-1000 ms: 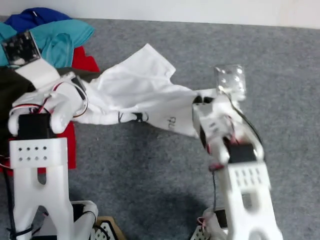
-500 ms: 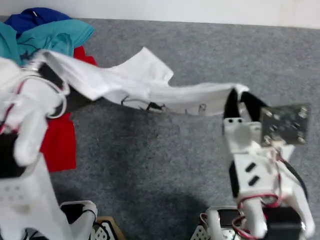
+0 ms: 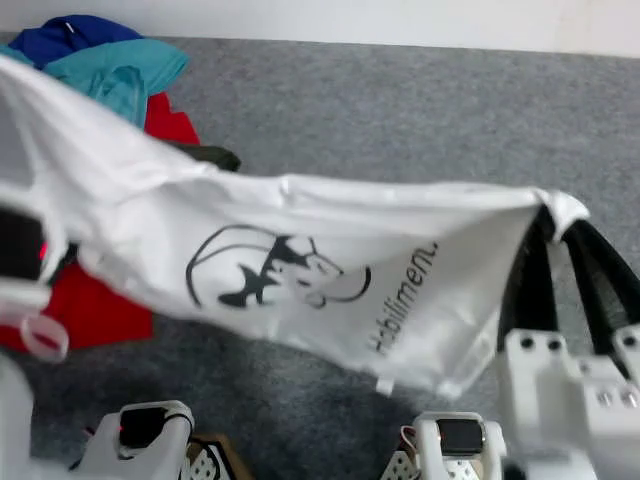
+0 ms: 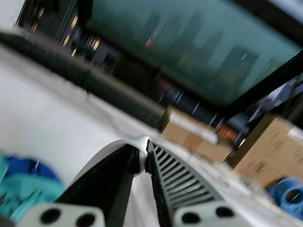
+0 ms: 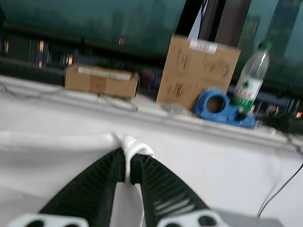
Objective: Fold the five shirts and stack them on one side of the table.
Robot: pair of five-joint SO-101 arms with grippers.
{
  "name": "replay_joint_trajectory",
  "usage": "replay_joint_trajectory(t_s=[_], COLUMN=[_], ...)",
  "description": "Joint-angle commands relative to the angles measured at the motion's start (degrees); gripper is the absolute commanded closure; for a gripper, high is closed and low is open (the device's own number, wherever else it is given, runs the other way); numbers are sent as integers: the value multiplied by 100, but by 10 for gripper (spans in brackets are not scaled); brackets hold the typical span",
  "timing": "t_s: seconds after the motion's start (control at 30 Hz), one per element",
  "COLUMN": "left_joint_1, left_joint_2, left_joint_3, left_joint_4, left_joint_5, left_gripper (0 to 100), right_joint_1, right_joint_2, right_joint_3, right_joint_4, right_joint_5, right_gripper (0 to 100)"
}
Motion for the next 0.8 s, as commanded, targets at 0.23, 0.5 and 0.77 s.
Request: replay_joint_trajectory(t_s=[0.23, 0.5, 0.77], left_joint_1=[-523, -532, -497], left_joint_2=[66, 84, 92], left_joint_3=[-1068, 1068, 4321], left_joint_4=[18, -686, -3701], left_joint_5=[53, 53, 62], left_gripper=[993, 993, 993], right_joint_1=[92, 92, 92], right_joint_2=[145, 136, 145], right_joint_3=[-778, 760, 2923], right_joint_4=[391, 154, -1780], right_joint_5=[70, 62, 62], right_gripper=[992, 992, 992])
